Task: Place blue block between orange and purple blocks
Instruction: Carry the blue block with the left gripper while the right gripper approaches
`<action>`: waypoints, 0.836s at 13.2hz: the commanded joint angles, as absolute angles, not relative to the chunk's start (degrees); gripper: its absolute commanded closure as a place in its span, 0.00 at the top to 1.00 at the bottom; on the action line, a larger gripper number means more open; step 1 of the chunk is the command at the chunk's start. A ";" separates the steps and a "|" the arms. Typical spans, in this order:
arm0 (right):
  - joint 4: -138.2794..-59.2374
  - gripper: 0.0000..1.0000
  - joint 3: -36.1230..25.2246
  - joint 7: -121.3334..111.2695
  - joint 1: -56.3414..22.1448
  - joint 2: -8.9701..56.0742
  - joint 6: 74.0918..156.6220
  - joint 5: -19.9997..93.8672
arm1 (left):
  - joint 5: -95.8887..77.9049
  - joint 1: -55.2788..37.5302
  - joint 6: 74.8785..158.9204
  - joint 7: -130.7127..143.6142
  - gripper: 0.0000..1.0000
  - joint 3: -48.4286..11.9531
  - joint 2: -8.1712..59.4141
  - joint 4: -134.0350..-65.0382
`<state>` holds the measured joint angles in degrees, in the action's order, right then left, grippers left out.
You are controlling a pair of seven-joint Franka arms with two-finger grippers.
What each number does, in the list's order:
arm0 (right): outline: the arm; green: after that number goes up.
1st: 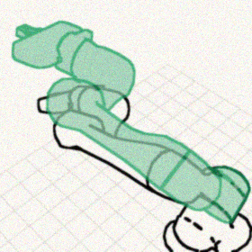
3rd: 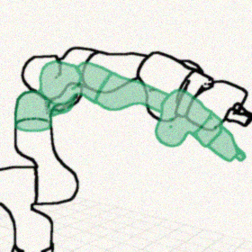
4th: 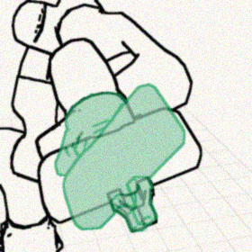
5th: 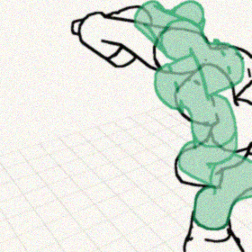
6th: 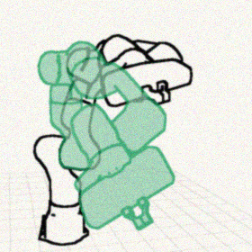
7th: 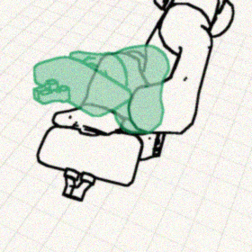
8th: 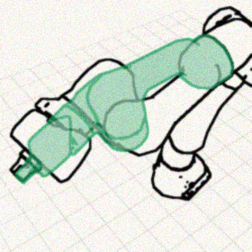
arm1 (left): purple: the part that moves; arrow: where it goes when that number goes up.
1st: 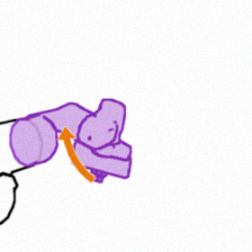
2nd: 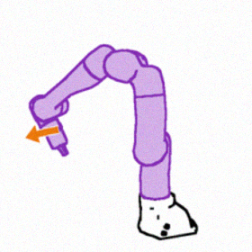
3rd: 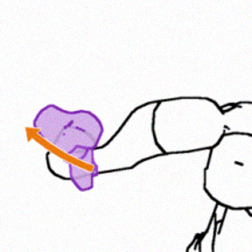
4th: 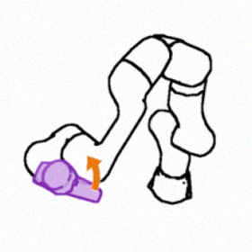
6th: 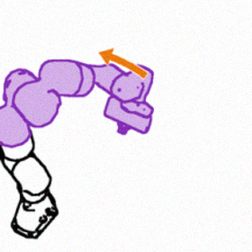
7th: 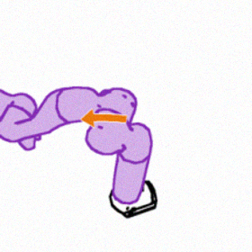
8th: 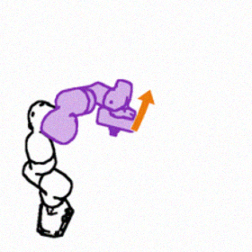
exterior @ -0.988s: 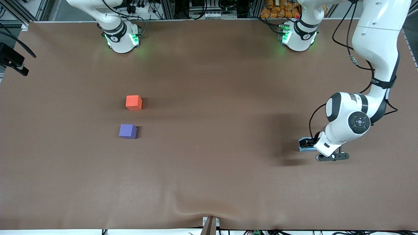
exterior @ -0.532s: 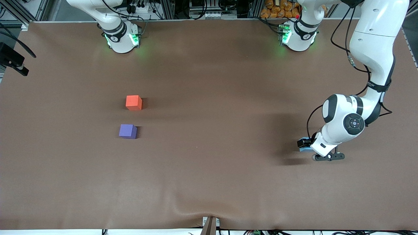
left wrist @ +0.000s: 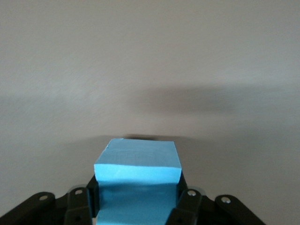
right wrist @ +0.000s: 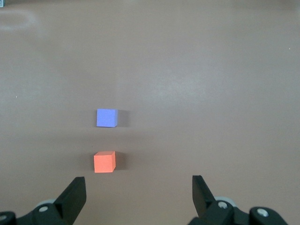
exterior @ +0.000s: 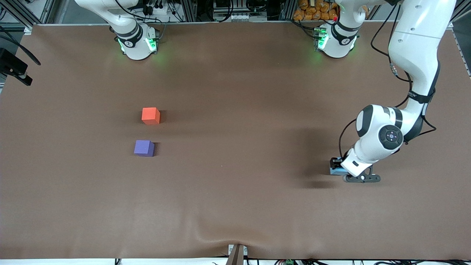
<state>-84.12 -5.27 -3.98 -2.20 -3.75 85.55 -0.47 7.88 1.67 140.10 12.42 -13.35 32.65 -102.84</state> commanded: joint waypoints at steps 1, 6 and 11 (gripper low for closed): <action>-82.62 1.00 -5.45 -4.66 -2.11 -2.99 85.17 -0.53 | 8.61 1.14 138.35 14.93 0.00 -19.74 28.48 -102.05; -82.62 1.00 -5.45 -4.57 -2.02 -2.73 85.25 -0.53 | 8.96 -14.20 129.11 23.60 0.00 -23.29 30.75 -93.53; -82.88 1.00 -5.45 -4.66 -1.93 1.48 84.64 -1.41 | 9.67 -40.72 128.94 43.12 0.00 -10.86 43.39 -78.61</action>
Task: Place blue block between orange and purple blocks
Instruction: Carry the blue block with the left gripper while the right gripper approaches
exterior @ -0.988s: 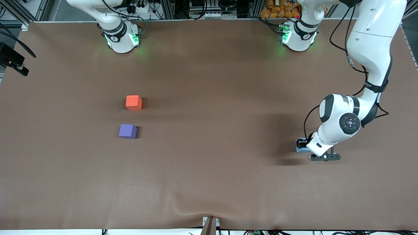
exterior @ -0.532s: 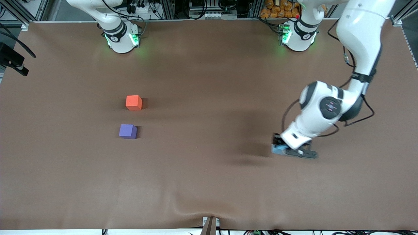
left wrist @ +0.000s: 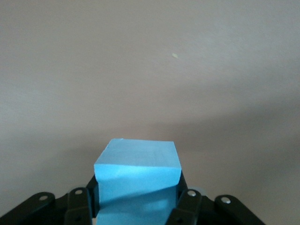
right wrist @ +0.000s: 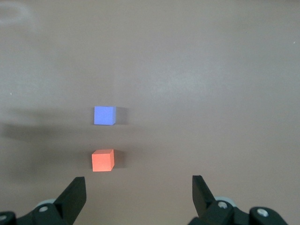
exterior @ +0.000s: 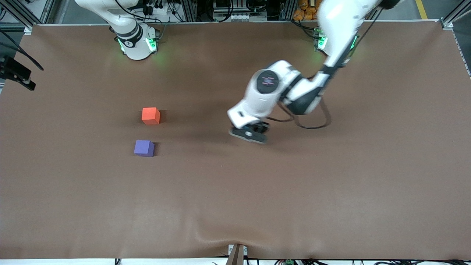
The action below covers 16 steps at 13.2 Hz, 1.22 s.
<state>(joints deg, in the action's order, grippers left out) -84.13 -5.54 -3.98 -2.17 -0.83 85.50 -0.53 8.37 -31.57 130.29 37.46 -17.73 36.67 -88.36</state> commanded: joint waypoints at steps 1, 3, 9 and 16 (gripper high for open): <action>-83.32 1.00 -5.54 -4.75 -2.19 4.37 84.12 -1.41 | 9.23 -45.22 128.94 44.89 0.00 -7.42 45.94 -75.62; -82.89 1.00 -5.45 -5.27 -2.90 5.45 81.83 -1.58 | 8.18 -48.07 129.02 44.82 0.00 -6.24 49.99 -71.13; -82.71 1.00 -5.27 -4.48 -6.50 13.70 85.16 2.98 | 8.09 -50.71 130.69 43.33 0.74 -6.33 56.16 -65.57; -83.50 1.00 -5.27 5.49 -12.54 17.75 89.02 8.96 | 6.68 -45.29 118.77 45.53 1.00 -5.89 42.58 -66.62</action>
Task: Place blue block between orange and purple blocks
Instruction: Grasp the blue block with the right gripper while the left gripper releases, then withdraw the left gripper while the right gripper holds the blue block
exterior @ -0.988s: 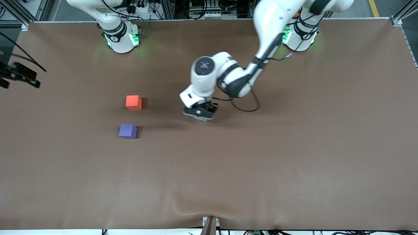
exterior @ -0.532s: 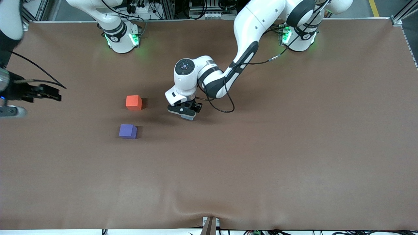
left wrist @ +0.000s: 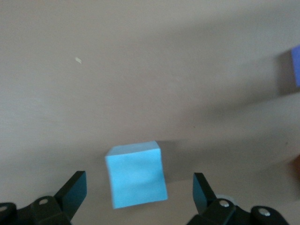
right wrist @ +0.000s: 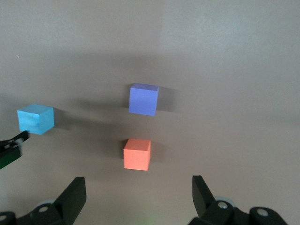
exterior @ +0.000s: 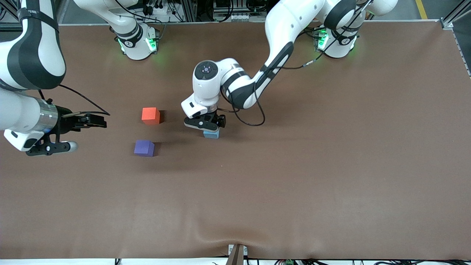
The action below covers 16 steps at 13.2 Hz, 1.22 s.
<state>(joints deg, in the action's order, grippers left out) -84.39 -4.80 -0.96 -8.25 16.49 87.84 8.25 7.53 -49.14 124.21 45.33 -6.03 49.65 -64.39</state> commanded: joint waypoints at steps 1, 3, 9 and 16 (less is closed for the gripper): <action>-83.50 1.00 -5.19 7.45 -15.18 19.15 90.51 9.05 | 6.59 -42.65 115.43 45.35 1.00 -5.89 39.32 -66.62; -83.50 1.00 -5.19 8.34 -20.54 21.96 94.38 9.23 | 6.59 -36.15 108.23 44.74 1.00 -5.89 32.73 -67.15; -90.40 1.00 -5.27 21.07 -33.64 27.86 111.74 8.97 | 6.50 -20.15 99.15 38.06 1.00 -6.33 22.95 -67.24; -98.61 1.00 -5.36 26.26 -41.04 33.30 126.28 8.17 | 6.68 -10.21 89.93 28.94 1.00 -6.33 13.37 -70.22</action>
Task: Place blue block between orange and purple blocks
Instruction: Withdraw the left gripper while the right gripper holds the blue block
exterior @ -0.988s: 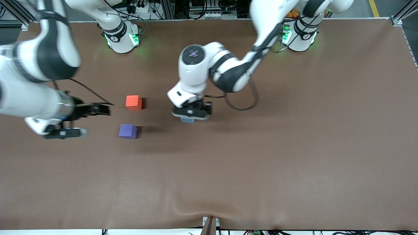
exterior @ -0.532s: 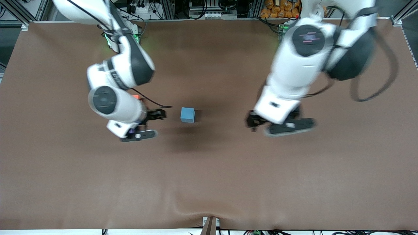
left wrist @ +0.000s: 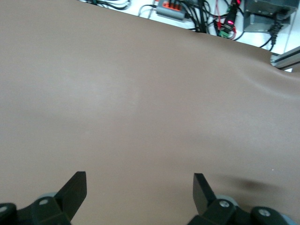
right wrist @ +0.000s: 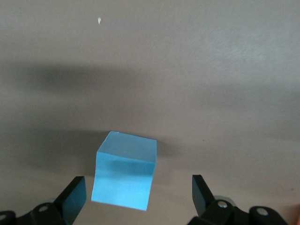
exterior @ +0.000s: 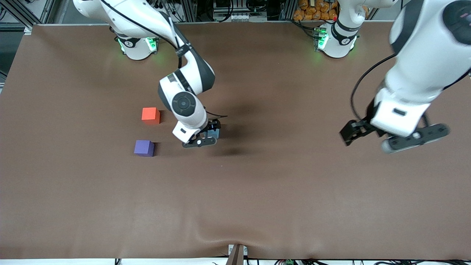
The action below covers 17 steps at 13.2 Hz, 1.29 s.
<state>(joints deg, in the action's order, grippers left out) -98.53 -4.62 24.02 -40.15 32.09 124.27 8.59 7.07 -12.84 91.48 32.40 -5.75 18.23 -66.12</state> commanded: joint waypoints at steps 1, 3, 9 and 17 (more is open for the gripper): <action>-98.44 1.00 -5.27 28.02 -41.57 34.53 128.21 8.26 | 6.59 -8.19 88.87 24.83 1.00 -6.33 12.32 -70.40; -98.61 1.00 -5.36 28.48 -42.80 36.12 130.25 8.26 | 6.59 -5.37 87.81 19.19 1.00 -6.42 10.03 -72.15; -100.54 1.00 -5.27 29.87 -42.89 36.04 129.46 8.26 | 1.86 1.66 89.73 14.07 1.00 -6.50 5.19 -79.09; -97.56 0.35 -5.27 34.45 -42.19 35.95 127.88 8.96 | 2.81 4.75 92.46 9.42 1.00 -6.68 -0.88 -88.24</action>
<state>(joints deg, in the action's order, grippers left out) -98.77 -4.90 33.27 -42.46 36.56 128.47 8.61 2.37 3.96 91.58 11.60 -5.84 2.17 -85.85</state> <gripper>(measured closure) 0.388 0.000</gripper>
